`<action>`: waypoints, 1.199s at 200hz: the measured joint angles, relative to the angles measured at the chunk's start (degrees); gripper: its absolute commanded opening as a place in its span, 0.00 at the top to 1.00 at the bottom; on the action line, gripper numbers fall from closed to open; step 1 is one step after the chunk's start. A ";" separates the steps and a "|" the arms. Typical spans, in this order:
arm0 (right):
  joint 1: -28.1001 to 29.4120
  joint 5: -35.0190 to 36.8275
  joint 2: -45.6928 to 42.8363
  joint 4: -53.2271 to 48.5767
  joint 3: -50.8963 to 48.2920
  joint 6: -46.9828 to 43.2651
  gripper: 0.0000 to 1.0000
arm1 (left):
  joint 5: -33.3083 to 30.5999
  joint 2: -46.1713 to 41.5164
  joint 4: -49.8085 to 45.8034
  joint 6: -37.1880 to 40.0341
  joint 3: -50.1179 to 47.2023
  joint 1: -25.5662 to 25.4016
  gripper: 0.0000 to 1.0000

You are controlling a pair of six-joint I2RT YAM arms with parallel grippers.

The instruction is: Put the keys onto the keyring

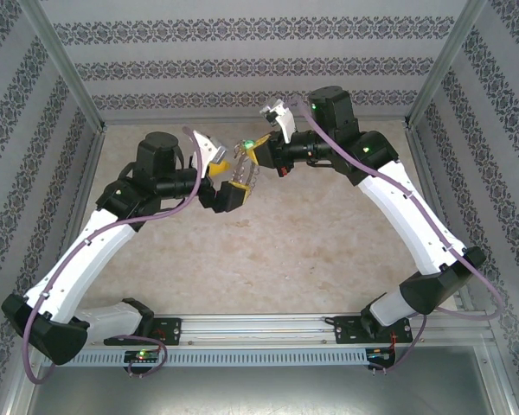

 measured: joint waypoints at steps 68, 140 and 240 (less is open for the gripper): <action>0.02 0.02 0.00 2.10 -1.44 1.42 1.00 | -2.71 0.48 3.80 -0.02 -1.79 -0.81 1.00; -0.37 -0.59 -0.81 3.78 -2.84 2.51 1.00 | -6.84 0.42 3.76 0.92 -3.13 -1.14 1.00; -4.57 1.11 -5.07 3.76 -5.95 3.98 1.00 | -8.92 0.33 2.10 3.58 -3.04 -1.03 1.00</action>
